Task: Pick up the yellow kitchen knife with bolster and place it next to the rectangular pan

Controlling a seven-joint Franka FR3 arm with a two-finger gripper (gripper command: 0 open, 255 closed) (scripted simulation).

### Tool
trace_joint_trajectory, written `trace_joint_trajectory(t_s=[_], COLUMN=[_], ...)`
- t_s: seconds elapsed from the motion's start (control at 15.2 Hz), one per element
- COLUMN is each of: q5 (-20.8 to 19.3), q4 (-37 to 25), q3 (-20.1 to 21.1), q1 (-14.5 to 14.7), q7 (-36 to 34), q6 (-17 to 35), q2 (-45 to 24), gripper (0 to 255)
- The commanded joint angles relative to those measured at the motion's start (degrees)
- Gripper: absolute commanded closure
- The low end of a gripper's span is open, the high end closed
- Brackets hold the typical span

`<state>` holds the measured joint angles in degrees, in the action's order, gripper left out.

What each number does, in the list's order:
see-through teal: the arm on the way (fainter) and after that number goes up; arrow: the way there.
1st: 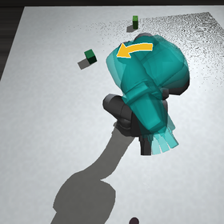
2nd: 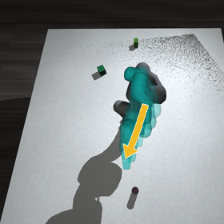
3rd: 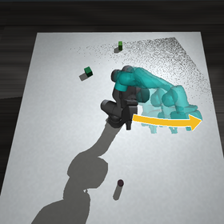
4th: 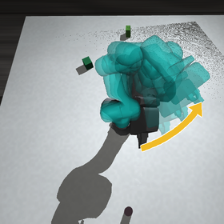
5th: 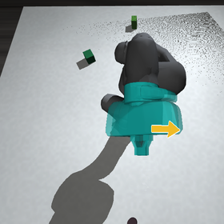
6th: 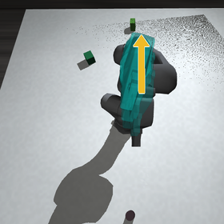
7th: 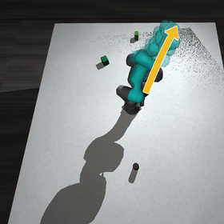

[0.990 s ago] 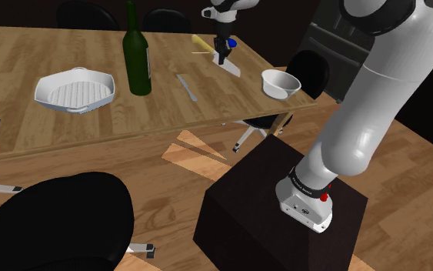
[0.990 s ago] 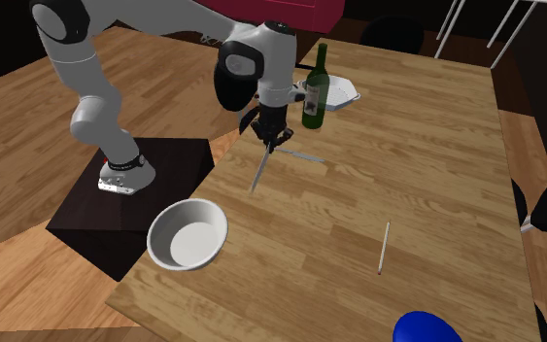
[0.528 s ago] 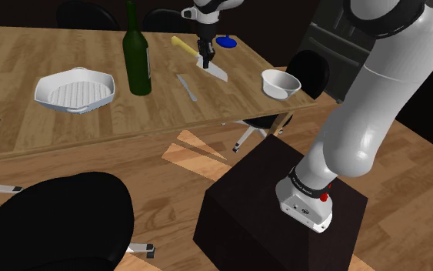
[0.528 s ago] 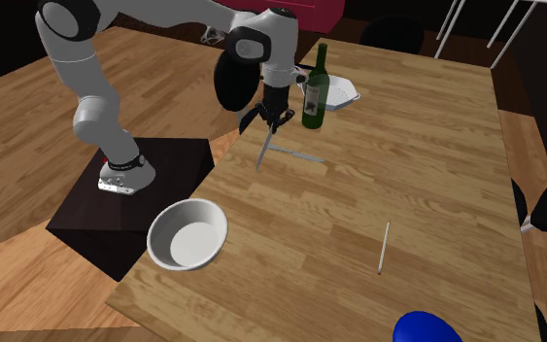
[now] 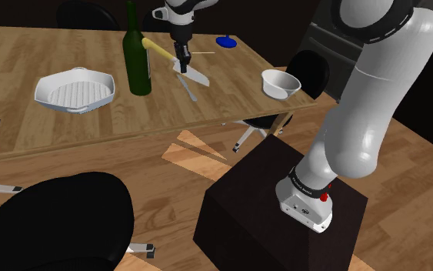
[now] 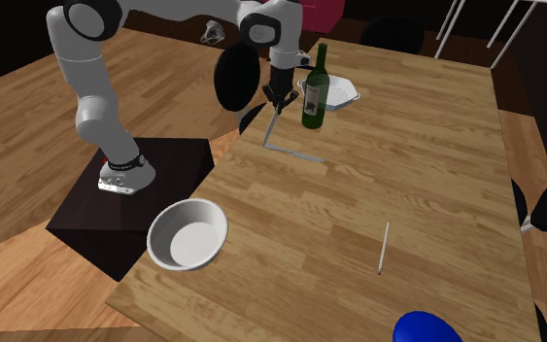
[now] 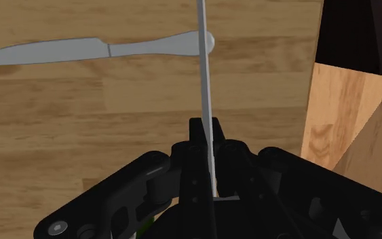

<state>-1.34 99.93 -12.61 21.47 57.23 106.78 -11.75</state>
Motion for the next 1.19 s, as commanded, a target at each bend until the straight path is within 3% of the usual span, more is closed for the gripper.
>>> trace_joint_trajectory(t_s=[0.0,0.33,1.12], q5=[0.4,1.2,1.5], q4=[-2.6,-10.7,-4.5], q3=[0.9,3.3,3.4], q1=[1.1,4.5,4.4], q7=[-2.0,-7.6,-7.7], q6=[-0.9,-3.9,4.5], q2=[-1.8,-7.3,-9.5], gripper=[255,255,255])
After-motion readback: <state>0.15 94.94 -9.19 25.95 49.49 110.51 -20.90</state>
